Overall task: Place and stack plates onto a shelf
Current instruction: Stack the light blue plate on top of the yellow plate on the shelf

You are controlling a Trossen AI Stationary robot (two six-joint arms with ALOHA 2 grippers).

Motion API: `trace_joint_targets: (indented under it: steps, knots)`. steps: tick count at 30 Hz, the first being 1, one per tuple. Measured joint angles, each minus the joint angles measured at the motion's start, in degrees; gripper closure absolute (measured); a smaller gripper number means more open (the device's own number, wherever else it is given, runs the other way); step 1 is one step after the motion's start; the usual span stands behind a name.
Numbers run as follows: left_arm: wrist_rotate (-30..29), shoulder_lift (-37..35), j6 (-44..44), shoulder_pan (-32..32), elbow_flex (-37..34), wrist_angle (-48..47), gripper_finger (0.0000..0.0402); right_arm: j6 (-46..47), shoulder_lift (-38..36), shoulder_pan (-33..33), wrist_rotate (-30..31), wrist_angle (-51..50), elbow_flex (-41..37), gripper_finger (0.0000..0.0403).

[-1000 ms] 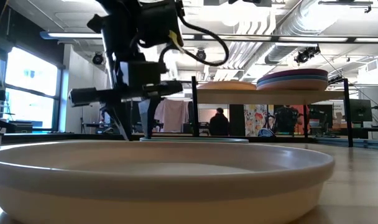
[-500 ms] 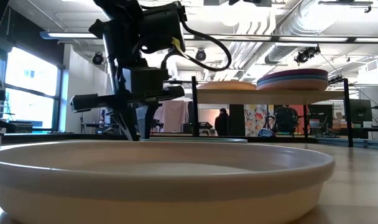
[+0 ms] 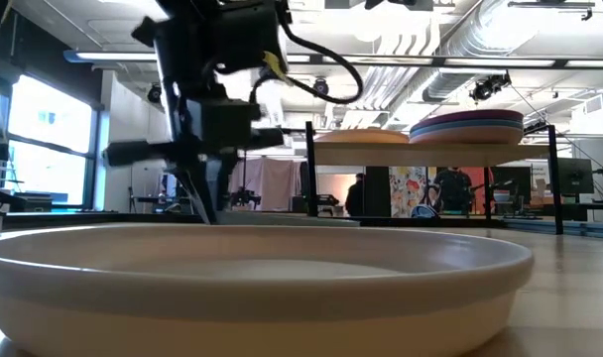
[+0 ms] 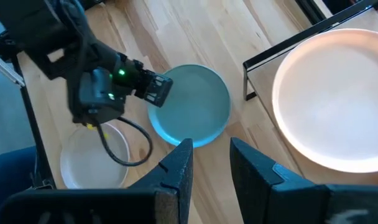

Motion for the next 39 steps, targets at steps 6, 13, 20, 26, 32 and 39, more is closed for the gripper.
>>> trace_joint_targets:
  steps: [6, 13, 20, 26, 32, 39]
  knots:
    - [-1.2, -5.0, -5.1, -0.3, 0.0, -7.6, 0.0400, 0.0, 0.0, 0.0, 2.7, 0.0, 0.0, 0.0318]
    - [-7.9, -12.8, -12.6, -0.2, 0.0, -15.1, 0.0400, 1.1, 0.0, -0.1, 3.3, 0.0, 0.0, 0.0318]
    - [-14.3, -22.6, -15.3, -0.2, 0.0, -18.1, 0.0400, 1.1, 0.0, -0.2, 4.8, 0.3, 0.0, 0.0318]
    - [-23.6, -28.8, -13.8, -0.2, 0.0, -17.2, 0.0400, 1.1, 0.0, -0.2, 12.2, 3.1, 0.0, 0.0317]
    - [-30.8, -31.1, -5.6, -0.2, 0.0, -15.0, 0.0400, -1.9, 0.0, -0.4, 15.0, 9.1, 0.0, 0.0296]
    - [-35.5, -30.5, 10.6, 0.4, 0.0, -13.5, 0.0400, -0.9, 0.0, -2.8, 15.0, 21.0, 0.0, 0.0253]
